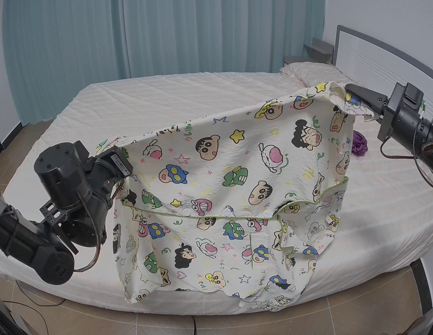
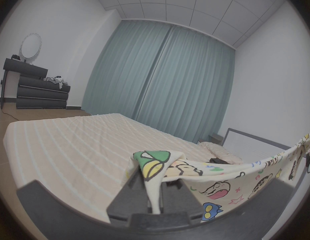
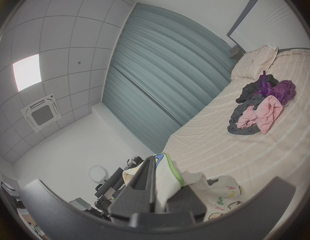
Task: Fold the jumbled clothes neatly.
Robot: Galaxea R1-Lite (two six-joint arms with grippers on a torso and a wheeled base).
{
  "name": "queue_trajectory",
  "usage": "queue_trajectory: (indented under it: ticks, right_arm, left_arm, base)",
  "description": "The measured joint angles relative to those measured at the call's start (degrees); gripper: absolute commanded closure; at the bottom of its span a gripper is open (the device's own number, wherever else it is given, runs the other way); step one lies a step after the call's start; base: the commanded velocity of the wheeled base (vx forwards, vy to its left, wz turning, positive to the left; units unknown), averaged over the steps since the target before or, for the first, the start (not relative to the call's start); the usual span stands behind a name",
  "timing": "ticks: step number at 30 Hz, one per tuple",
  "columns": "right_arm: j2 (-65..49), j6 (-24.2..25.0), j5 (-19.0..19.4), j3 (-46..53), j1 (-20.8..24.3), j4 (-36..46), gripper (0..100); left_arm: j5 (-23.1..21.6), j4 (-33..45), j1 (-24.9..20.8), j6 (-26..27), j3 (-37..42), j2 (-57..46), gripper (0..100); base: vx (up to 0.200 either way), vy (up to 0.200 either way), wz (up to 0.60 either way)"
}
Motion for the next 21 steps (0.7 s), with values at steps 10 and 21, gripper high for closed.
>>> queue_trajectory:
  ticks: [10, 21]
  right_arm:
    - [7.9, -0.1, -1.1, -3.0, 0.1, -0.1, 100]
    - [17.6, -0.4, -3.7, -5.1, -0.2, -3.8, 100]
  left_arm:
    - [0.0, 0.0, 2.3, 0.0, -5.7, 9.1, 100]
    - [0.0, 0.1, 4.4, 0.0, -11.5, 19.1, 100]
  base:
    - [0.180, 0.000, 0.00]
    - [0.000, 0.000, 0.00]
